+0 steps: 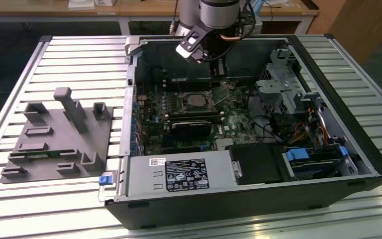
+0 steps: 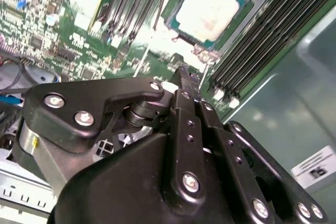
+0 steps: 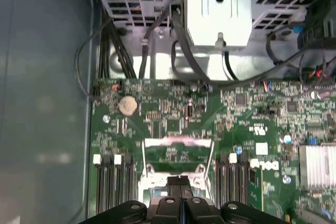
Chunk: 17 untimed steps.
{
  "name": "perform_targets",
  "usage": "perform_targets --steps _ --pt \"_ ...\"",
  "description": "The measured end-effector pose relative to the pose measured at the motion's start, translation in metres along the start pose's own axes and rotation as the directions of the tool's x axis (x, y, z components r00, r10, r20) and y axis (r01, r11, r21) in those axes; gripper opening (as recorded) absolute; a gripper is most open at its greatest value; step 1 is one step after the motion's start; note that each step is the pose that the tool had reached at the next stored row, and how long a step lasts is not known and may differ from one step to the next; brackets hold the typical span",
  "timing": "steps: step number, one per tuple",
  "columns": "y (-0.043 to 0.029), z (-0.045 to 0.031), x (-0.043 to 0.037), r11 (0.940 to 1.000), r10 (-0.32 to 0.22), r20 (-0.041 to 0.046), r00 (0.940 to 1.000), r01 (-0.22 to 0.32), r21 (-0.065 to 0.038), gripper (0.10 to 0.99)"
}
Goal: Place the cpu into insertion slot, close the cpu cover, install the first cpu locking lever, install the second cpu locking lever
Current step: 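Close the cpu cover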
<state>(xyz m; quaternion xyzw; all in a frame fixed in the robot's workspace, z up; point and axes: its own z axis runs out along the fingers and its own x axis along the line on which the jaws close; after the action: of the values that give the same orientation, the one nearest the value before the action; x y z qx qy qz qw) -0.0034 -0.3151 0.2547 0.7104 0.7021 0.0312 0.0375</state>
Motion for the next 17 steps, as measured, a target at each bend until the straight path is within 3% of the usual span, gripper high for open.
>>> perform_targets --steps 17 --pt "0.0474 0.005 0.0006 1.0 0.0 -0.0001 1.0 0.0 0.001 0.106"
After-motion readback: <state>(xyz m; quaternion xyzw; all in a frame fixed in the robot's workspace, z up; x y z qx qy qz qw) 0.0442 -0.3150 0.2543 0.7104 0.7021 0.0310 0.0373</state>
